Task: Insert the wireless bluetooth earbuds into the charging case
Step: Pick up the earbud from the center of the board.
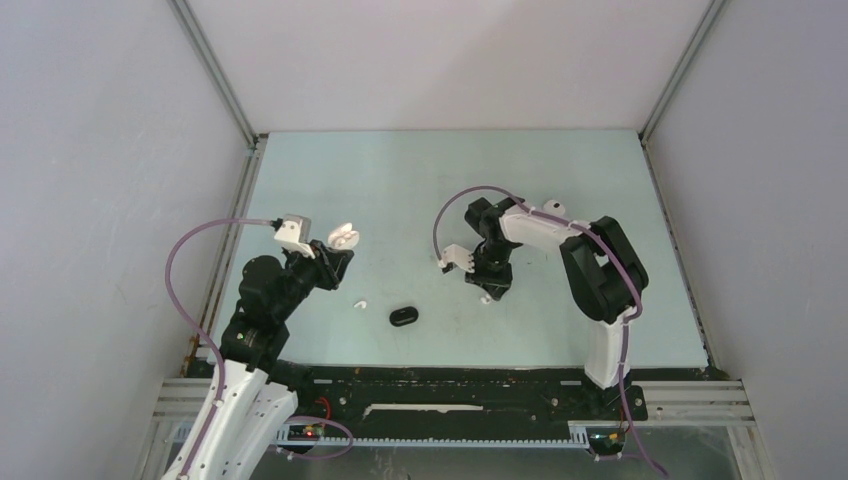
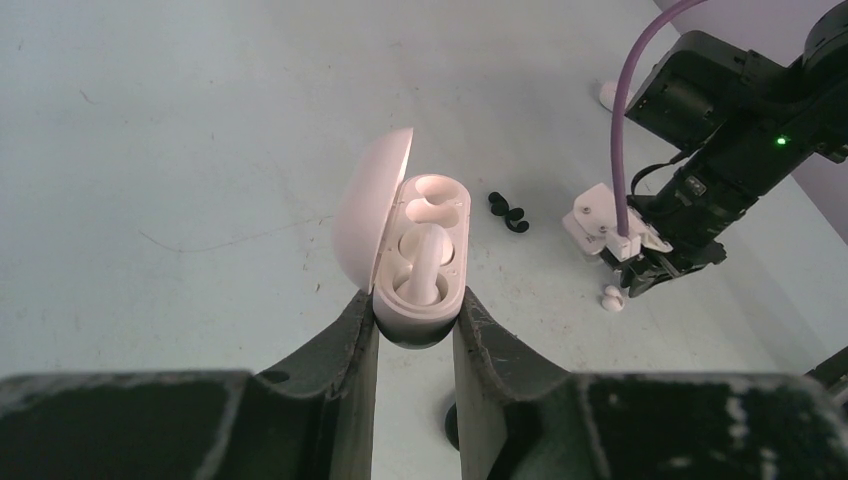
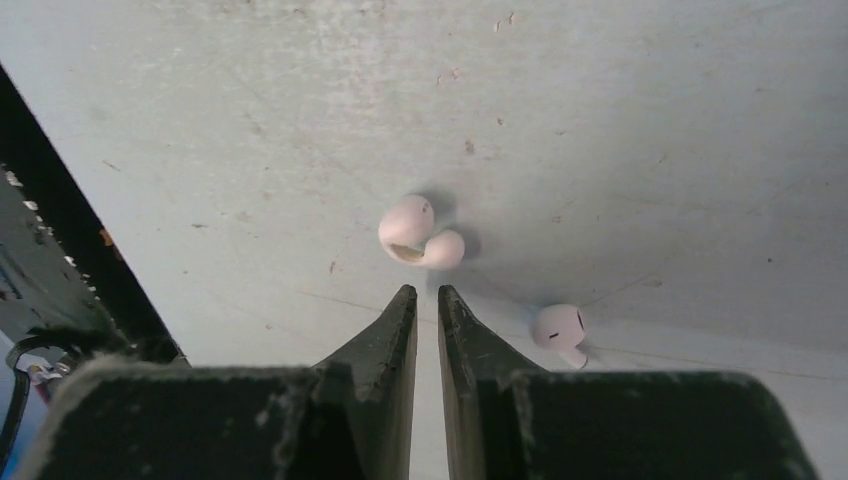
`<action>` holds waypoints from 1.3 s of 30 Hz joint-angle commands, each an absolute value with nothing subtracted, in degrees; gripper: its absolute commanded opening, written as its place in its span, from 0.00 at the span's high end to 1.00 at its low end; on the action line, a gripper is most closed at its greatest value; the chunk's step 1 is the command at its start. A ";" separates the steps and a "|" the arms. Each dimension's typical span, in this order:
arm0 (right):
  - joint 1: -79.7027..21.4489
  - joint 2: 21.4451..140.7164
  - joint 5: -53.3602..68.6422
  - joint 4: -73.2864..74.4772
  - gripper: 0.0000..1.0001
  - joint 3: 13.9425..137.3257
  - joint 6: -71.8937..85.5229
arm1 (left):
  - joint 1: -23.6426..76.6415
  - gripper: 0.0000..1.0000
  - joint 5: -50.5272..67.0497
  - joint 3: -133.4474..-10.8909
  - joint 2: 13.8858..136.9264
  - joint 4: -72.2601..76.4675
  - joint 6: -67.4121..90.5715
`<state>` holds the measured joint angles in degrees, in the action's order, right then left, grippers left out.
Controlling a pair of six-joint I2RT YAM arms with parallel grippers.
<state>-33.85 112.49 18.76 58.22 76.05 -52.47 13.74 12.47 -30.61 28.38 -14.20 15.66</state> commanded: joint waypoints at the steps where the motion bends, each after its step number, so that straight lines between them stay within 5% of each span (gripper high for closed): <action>1: -32.01 106.89 22.10 59.77 0.83 76.35 -52.51 | 13.27 1.00 13.65 -30.50 28.30 -11.02 16.44; 10: -31.93 95.25 29.75 54.00 0.81 68.81 -58.63 | 13.28 1.00 13.73 -30.50 28.47 -10.99 16.26; 21: -37.91 84.20 22.87 35.91 0.80 50.55 -67.12 | 13.29 1.00 13.21 -30.67 29.58 -11.26 15.91; 39: -39.85 89.59 19.52 27.50 0.79 47.29 -71.29 | 13.28 1.00 13.01 -30.85 30.33 -11.58 15.56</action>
